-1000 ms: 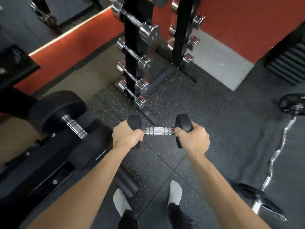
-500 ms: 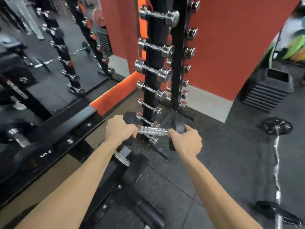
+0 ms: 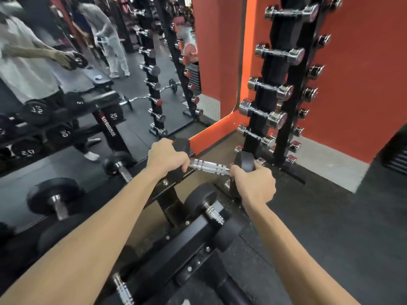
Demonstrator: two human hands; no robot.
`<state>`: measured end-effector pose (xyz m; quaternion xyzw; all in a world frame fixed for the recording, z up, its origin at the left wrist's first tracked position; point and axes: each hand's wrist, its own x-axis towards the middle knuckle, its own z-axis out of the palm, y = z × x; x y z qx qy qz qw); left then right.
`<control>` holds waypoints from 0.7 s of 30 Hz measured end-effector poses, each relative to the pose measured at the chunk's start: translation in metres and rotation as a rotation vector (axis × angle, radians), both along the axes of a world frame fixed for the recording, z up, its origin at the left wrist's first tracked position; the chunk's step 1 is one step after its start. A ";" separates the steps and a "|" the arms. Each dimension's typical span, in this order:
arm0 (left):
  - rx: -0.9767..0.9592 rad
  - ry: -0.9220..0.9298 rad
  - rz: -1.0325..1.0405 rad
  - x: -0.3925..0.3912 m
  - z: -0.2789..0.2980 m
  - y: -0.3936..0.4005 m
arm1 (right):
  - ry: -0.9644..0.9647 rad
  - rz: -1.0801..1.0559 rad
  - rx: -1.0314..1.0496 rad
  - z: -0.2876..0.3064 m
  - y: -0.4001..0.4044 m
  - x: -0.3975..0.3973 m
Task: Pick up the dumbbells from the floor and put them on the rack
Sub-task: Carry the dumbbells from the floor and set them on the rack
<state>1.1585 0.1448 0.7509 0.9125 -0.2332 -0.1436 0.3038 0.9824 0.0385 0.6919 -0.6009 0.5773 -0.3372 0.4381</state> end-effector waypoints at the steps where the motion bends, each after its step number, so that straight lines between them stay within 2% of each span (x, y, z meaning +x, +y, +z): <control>1: 0.013 -0.003 0.003 0.013 -0.001 0.002 | -0.006 -0.003 0.010 -0.002 0.005 0.012; 9: 0.197 0.022 -0.148 0.141 -0.030 -0.015 | -0.018 -0.118 0.183 -0.042 0.021 0.125; 21: 0.370 0.025 -0.377 0.318 -0.068 -0.076 | 0.018 -0.276 0.363 -0.085 0.013 0.292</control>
